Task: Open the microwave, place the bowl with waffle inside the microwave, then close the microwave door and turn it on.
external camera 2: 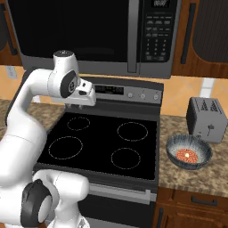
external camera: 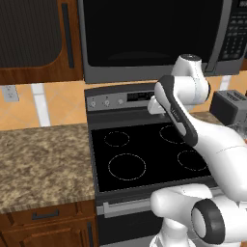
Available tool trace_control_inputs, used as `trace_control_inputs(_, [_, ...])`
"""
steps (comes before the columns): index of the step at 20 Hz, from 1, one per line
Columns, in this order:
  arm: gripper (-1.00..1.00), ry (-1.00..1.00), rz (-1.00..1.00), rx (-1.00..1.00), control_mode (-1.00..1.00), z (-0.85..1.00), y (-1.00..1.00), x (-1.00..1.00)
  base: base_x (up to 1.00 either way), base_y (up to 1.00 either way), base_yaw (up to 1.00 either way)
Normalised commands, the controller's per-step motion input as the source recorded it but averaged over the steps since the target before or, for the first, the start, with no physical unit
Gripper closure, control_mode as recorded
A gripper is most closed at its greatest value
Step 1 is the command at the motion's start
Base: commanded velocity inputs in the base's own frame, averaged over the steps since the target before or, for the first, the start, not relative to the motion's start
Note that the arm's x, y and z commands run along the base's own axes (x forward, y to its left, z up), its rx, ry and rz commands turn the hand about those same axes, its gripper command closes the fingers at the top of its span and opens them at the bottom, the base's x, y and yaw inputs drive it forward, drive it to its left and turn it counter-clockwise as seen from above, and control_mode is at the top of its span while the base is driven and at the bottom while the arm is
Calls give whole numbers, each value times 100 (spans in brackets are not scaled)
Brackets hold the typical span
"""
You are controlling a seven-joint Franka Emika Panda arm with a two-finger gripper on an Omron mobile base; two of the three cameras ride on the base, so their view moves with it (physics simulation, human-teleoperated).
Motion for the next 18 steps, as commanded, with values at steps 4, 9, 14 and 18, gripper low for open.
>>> trace_control_inputs(4, [-100, -11, 0, 0, -100, -1, 0, -27, 0, 0, 0])
trace_control_inputs(9, [-100, -41, 0, 0, -100, 20, -7, -75, 0, 0, 0])
trace_control_inputs(14, [-100, -38, 0, 0, -100, 44, -10, -32, 0, 0, 0])
trace_control_inputs(18, [-100, -23, 0, 0, -100, 60, -11, -9, 0, 0, 0])
